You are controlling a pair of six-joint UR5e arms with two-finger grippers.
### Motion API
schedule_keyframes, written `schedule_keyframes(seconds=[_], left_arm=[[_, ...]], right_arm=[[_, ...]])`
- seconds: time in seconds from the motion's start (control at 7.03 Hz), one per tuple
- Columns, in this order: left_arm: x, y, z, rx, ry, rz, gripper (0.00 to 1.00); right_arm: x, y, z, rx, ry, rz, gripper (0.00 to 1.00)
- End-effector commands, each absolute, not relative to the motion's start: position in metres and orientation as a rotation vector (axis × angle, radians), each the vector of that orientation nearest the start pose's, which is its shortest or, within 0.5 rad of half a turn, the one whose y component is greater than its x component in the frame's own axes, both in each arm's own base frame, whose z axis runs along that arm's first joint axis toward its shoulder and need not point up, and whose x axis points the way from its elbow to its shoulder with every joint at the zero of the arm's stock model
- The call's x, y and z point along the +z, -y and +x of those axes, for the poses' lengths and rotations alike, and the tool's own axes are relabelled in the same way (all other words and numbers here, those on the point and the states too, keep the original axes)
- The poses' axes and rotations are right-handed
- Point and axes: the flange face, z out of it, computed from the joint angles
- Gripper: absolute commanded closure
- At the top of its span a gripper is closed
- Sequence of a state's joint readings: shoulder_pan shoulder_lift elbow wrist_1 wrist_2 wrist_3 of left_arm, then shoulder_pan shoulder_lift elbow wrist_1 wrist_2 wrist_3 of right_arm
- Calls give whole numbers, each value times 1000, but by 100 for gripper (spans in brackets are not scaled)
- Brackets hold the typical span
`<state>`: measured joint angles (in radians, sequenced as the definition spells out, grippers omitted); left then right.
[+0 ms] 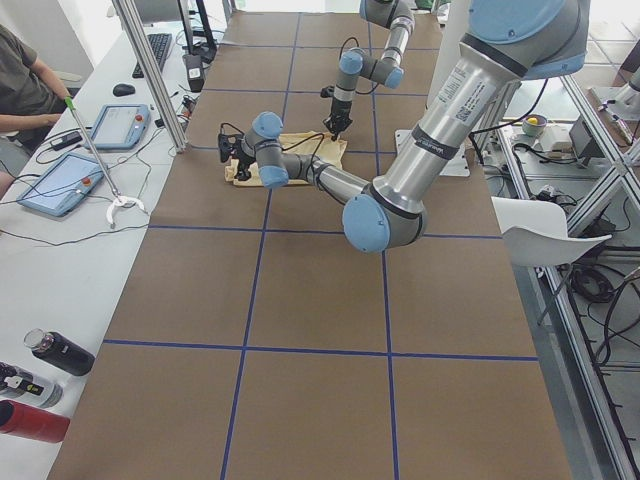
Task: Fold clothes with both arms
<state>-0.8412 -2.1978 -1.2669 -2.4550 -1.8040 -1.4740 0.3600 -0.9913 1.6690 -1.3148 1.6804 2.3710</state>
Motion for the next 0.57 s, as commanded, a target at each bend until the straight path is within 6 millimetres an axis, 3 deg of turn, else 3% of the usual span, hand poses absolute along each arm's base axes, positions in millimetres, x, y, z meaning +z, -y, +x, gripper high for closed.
schedule_keyframes(seconds=[0.0, 0.28, 0.43], left_arm=[[321, 613, 400, -552, -1219, 342, 24], [326, 574, 378, -642, -1288, 234, 24], [314, 561, 385, -658, -1321, 199, 24]], right_arm=[[241, 352, -575, 1020, 953, -322, 100], [245, 349, -566, 1025, 926, -320, 100], [255, 342, -569, 1022, 908, -314, 100]])
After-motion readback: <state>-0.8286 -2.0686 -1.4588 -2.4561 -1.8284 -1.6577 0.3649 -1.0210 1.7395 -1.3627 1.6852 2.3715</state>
